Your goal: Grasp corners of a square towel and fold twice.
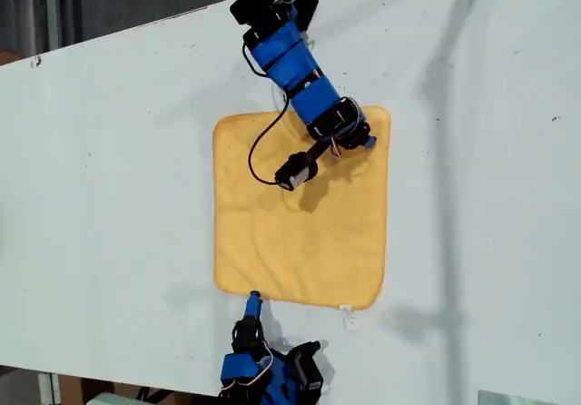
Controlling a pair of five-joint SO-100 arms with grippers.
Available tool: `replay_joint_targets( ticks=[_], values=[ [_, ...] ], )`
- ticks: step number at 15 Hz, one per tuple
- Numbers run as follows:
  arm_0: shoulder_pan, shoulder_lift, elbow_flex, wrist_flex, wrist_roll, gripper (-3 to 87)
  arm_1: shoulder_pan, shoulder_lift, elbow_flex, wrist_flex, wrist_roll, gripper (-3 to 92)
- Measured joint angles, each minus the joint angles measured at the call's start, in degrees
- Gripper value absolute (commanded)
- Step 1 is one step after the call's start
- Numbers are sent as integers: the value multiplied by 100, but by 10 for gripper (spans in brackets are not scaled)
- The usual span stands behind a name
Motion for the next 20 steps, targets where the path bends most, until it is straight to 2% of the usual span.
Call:
replay_joint_targets(
  ticks=[1, 4, 7, 9, 12, 13, 16, 20],
  values=[
    [9, 0, 0, 0, 0, 64, 0, -18, 0, -70, -9, 0],
    [167, -18, -70, 26, -88, 46, -123, -202, -62, -352, 88, -1],
    [1063, -1028, -615, 97, -1081, 19, -141, -237, -62, -369, 105, -1],
    [1828, -3401, -2197, 62, -1389, 18, -141, -237, -62, -369, 114, -1],
    [2707, -8306, -6135, 448, -1389, 55, -141, -237, -44, -369, 114, -1],
    [3076, -9255, -6697, 422, -1626, 75, -141, -229, -26, -378, 114, -1],
    [4254, -10547, -7049, 457, -3313, 104, -149, -229, 9, -404, 123, -1],
    [5335, -10854, -7102, 615, -5607, 127, -149, -229, 53, -413, 123, -1]
  ],
)
